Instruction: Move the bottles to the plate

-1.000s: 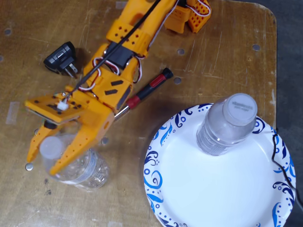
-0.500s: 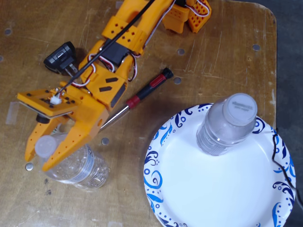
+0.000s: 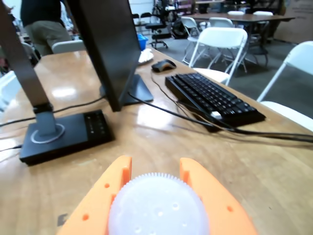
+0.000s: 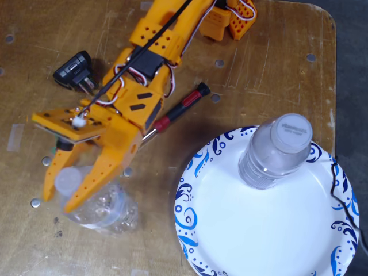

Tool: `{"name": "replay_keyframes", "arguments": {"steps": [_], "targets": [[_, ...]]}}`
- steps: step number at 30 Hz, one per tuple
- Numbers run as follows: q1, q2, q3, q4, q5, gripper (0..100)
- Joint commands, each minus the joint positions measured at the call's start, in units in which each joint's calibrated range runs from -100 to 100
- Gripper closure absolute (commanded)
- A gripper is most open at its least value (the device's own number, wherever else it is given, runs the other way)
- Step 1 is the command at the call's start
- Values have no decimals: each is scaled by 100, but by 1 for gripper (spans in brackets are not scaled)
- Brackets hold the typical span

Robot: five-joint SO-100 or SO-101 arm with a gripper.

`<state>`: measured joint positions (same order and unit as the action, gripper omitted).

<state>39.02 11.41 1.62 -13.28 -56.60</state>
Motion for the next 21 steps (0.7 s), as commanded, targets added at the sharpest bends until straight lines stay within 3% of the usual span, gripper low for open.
{"name": "replay_keyframes", "arguments": {"steps": [1,15,21], "targets": [[-306,-778,-369,31,-5,95],[-2322,-2178,235,1658,-31,95],[-2376,-2237,919,1589,-31,95]]}}
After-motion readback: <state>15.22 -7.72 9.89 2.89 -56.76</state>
